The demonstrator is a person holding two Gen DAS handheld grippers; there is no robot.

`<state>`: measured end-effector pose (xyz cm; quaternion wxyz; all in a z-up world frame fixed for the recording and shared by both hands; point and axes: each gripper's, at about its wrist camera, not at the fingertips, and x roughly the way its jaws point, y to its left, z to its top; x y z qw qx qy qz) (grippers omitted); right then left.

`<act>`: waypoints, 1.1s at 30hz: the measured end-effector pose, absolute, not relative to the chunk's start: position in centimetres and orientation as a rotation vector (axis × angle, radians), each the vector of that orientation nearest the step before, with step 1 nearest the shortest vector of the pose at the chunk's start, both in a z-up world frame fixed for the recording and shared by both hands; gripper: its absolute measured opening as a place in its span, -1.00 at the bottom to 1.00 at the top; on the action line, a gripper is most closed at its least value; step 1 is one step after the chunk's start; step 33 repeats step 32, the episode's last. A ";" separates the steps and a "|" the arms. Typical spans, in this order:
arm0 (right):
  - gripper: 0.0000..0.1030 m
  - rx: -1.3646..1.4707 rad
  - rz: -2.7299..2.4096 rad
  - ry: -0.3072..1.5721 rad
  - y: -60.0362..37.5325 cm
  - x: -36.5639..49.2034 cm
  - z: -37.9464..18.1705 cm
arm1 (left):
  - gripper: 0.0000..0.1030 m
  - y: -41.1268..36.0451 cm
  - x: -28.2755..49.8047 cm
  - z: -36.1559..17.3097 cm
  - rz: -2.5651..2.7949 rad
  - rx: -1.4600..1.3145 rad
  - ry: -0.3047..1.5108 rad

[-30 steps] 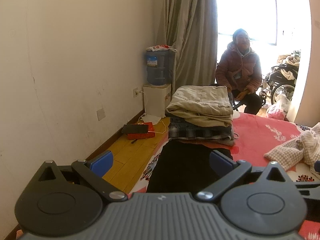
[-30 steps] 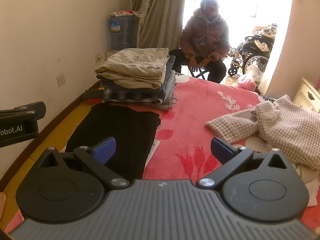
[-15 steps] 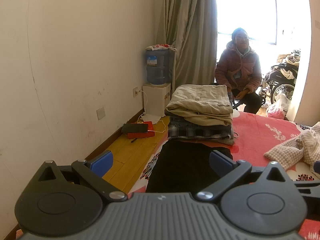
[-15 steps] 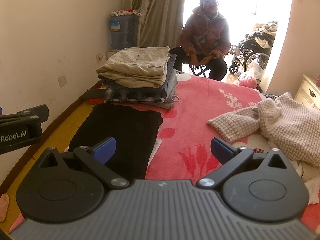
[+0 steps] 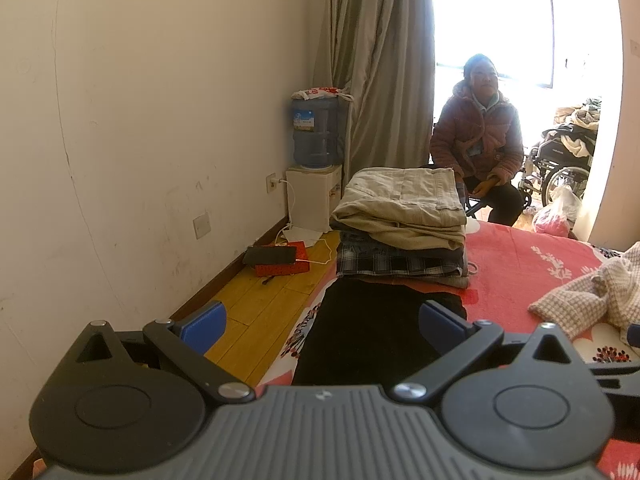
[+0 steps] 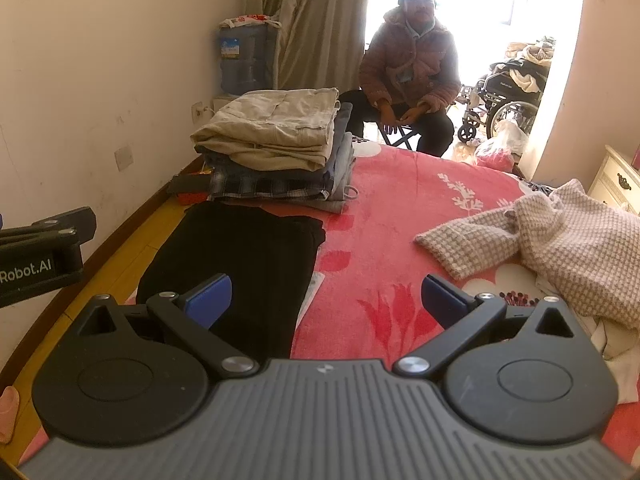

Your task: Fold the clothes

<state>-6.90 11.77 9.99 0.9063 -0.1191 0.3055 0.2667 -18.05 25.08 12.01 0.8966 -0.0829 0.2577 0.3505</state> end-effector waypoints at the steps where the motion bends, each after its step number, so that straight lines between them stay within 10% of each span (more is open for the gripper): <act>1: 0.97 -0.246 0.550 0.632 11.8 -6.9 10.0 | 1.00 25.1 -18.0 12.0 0.727 -0.172 0.534; 33: 0.97 -0.248 0.540 0.654 12.0 -6.9 9.5 | 1.00 25.1 -18.1 11.6 0.731 -0.170 0.544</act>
